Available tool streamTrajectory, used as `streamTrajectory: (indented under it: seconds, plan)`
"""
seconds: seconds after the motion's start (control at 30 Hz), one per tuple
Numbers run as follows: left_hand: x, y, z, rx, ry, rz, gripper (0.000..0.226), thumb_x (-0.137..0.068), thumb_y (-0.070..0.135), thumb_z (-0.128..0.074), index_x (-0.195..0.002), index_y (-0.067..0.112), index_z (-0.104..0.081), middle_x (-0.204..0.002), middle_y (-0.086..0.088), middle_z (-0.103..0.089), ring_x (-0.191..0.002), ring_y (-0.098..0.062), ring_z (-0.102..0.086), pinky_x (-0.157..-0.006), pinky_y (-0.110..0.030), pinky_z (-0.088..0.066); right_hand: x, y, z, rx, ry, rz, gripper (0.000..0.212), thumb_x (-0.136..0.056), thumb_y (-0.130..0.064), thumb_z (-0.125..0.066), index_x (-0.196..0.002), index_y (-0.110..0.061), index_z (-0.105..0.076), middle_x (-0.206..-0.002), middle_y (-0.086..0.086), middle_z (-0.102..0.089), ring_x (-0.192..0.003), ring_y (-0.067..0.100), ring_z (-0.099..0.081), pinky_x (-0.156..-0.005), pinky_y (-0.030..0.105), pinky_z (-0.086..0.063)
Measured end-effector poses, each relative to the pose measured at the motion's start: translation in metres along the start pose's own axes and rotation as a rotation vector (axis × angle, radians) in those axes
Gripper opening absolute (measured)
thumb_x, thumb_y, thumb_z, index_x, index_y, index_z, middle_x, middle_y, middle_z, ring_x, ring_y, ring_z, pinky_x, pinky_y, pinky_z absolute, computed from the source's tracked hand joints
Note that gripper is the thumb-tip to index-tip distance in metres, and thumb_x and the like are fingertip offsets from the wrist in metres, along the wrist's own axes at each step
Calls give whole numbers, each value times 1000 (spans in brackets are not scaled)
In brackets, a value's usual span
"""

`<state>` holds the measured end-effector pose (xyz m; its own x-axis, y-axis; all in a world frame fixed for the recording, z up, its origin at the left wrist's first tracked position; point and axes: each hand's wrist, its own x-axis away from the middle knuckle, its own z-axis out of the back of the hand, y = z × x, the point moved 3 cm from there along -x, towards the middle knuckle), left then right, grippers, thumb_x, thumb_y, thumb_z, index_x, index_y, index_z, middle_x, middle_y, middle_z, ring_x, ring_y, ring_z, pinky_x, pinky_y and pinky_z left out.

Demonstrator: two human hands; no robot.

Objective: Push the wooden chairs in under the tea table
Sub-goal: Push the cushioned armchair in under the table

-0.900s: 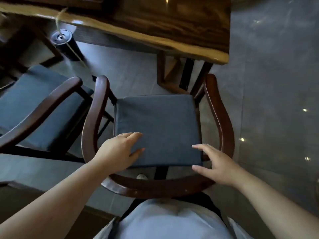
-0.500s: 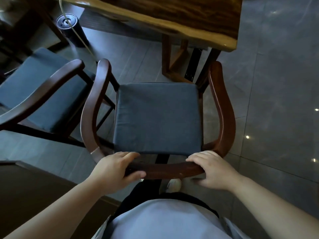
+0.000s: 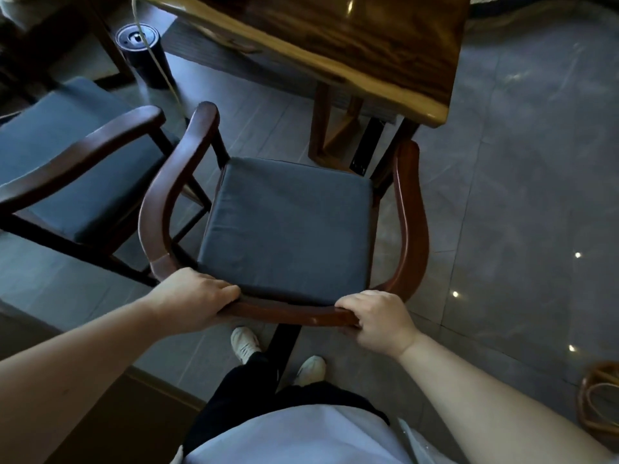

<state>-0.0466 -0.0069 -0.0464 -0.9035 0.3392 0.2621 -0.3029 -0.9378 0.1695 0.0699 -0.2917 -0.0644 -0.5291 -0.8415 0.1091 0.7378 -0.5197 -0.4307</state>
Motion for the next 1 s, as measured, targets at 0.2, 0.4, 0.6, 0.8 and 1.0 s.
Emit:
streamTrajectory:
  seconds: [0.2, 0.4, 0.6, 0.8, 1.0]
  plan:
    - [3, -63, 11, -132, -122, 64, 19, -86, 49, -46, -99, 35, -49, -94, 12, -65, -89, -10, -61, -67, -32, -48, -39, -30, -16, -7, 8, -88, 26, -78, -42, -67, -99, -26, -67, -89, -6, -72, -85, 23, -65, -68, 31, -44]
    - [-10, -108, 33, -143, -103, 26, 25, -82, 56, -40, -93, 36, -49, -89, 13, -64, -83, -10, -61, -62, -31, -48, -77, -40, -15, 4, -2, -160, 34, -82, -52, -65, -109, -31, -62, -101, -8, -70, -97, 19, -62, -73, 34, -47]
    - [-18, -135, 47, -146, -115, 31, 27, -86, 61, -44, -94, 36, -50, -90, 13, -64, -84, -11, -60, -67, -33, -49, -101, -47, -15, 1, 16, -174, 31, -83, -52, -63, -104, -30, -61, -96, -7, -70, -94, 19, -62, -69, 34, -47]
    - [-3, -132, 42, -65, -4, 15, 21, -81, 48, -64, -90, 29, -61, -83, 10, -68, -79, -17, -64, -65, -32, -51, -100, -52, -28, -44, -35, -120, 33, -82, -46, -67, -109, -28, -64, -103, -7, -70, -96, 22, -62, -74, 38, -51]
    - [3, -120, 37, -15, 145, 122, 19, -65, 28, -76, -76, 23, -61, -66, 6, -64, -69, -23, -64, -65, -31, -49, -99, -38, -30, -249, -207, -115, 39, -78, -25, -72, -116, -21, -62, -113, -2, -67, -104, 22, -61, -87, 37, -50]
